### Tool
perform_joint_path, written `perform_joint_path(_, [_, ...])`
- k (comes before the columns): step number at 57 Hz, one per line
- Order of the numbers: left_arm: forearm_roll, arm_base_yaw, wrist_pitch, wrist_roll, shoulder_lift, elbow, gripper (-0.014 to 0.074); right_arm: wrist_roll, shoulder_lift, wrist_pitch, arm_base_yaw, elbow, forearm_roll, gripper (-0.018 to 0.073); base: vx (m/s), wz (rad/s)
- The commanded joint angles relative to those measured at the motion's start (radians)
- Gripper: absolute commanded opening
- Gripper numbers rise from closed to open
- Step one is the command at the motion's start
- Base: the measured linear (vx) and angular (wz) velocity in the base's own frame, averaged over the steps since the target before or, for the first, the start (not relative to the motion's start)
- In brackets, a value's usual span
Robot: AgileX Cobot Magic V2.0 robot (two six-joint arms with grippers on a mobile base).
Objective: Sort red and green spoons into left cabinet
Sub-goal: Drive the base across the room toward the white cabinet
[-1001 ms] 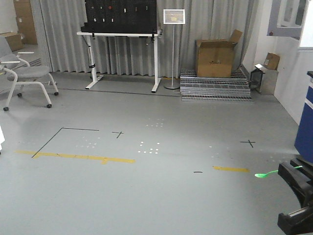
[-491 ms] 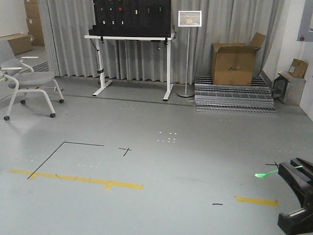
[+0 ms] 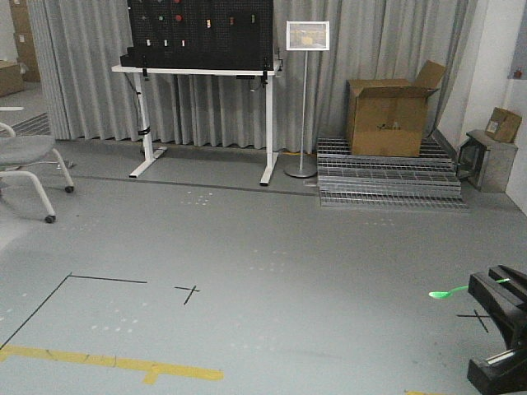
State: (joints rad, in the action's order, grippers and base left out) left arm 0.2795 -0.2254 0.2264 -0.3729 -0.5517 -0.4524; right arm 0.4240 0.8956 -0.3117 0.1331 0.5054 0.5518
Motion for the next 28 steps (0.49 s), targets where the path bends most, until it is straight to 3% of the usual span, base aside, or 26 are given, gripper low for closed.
perform_joint_path(1, [-0.011,-0.004,0.073,0.002,-0.002,-0.029,-0.0006,-0.001,-0.009,-0.071,-0.002,0.027,-0.006,0.0022,0.63,-0.14])
perform_joint_path(28, [-0.011,-0.004,0.073,0.003,-0.002,-0.029,-0.0006,-0.001,-0.009,-0.071,-0.002,0.027,-0.006,0.0022,0.64,-0.12])
